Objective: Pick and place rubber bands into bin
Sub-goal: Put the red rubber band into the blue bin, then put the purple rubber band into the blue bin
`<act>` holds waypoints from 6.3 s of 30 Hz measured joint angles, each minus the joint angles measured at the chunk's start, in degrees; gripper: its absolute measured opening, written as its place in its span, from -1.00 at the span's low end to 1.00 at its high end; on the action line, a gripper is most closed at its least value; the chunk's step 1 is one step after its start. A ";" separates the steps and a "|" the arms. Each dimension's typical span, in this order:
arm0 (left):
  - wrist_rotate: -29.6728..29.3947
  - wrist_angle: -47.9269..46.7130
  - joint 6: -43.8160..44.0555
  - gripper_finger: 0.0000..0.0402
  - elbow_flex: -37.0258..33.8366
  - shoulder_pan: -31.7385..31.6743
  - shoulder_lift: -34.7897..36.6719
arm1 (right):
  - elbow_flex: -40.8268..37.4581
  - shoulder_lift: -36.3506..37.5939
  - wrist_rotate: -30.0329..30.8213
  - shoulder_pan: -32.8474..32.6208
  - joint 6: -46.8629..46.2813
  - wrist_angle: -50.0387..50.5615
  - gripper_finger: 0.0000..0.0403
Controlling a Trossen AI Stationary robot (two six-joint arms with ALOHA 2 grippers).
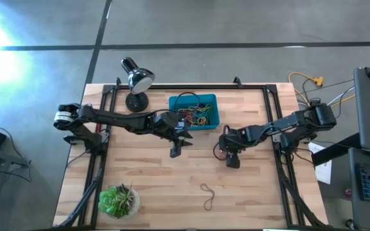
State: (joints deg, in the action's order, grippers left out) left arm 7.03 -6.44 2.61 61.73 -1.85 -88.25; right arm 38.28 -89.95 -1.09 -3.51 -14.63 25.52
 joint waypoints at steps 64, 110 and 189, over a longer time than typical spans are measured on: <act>-0.02 3.43 0.15 -0.38 -0.31 0.00 0.00 | 26.12 -0.76 12.40 23.19 16.70 -0.42 -0.96; 12.16 3.05 -9.75 -0.38 -3.16 1.09 -0.01 | 23.30 11.75 -5.49 20.36 -2.18 17.45 -0.31; -6.80 -10.87 -9.11 -0.38 27.23 16.31 -36.11 | -14.20 47.47 7.33 -22.51 -42.41 9.35 -0.51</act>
State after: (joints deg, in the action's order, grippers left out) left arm 0.23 -17.31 -6.50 88.97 14.46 -124.36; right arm 24.08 -42.48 6.24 -26.02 -57.04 34.87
